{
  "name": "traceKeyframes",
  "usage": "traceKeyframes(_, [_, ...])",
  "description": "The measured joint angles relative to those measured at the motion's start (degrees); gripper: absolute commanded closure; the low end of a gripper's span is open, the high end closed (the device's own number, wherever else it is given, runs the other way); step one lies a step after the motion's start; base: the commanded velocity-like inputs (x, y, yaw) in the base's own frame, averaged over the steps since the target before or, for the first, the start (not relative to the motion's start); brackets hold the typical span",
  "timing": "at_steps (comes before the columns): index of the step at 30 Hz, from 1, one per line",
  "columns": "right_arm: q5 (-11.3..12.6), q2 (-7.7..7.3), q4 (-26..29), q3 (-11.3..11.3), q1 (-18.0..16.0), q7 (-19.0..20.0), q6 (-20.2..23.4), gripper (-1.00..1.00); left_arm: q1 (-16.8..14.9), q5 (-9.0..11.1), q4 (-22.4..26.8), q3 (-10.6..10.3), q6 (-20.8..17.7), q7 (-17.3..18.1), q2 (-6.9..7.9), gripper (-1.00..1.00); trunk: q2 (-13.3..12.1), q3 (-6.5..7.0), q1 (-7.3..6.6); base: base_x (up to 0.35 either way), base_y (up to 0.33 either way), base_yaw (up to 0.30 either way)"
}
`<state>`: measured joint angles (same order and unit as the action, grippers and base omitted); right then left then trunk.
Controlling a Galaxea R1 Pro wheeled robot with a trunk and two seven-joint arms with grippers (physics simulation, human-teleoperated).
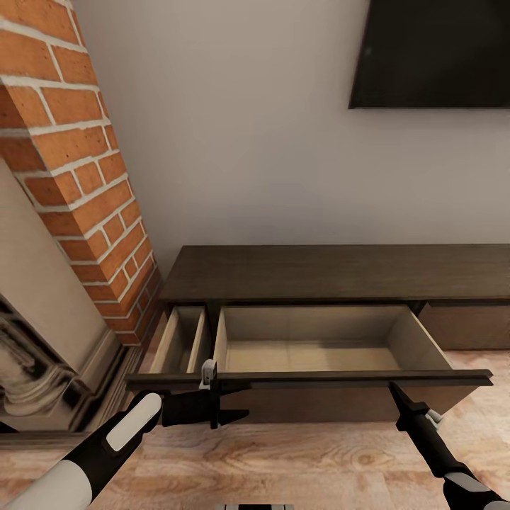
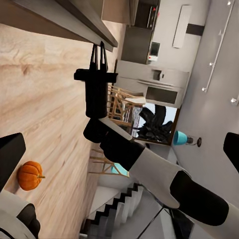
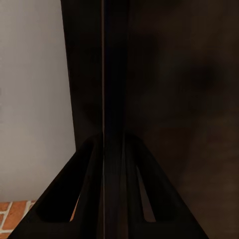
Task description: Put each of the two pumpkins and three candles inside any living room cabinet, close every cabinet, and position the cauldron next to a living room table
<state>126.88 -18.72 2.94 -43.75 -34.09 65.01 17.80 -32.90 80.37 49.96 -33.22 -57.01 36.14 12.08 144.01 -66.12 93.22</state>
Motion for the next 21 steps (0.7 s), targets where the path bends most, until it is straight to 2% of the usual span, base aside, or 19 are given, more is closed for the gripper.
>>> traceKeyframes(21, [-0.2, -0.39, -0.1, -1.2, -0.7, -0.9, -0.2, 1.00, 0.0, 0.0, 0.0, 0.0, 0.0, 0.0, 0.16, -1.00, 0.0, 0.01, 0.01, -0.021, 0.000, 0.000])
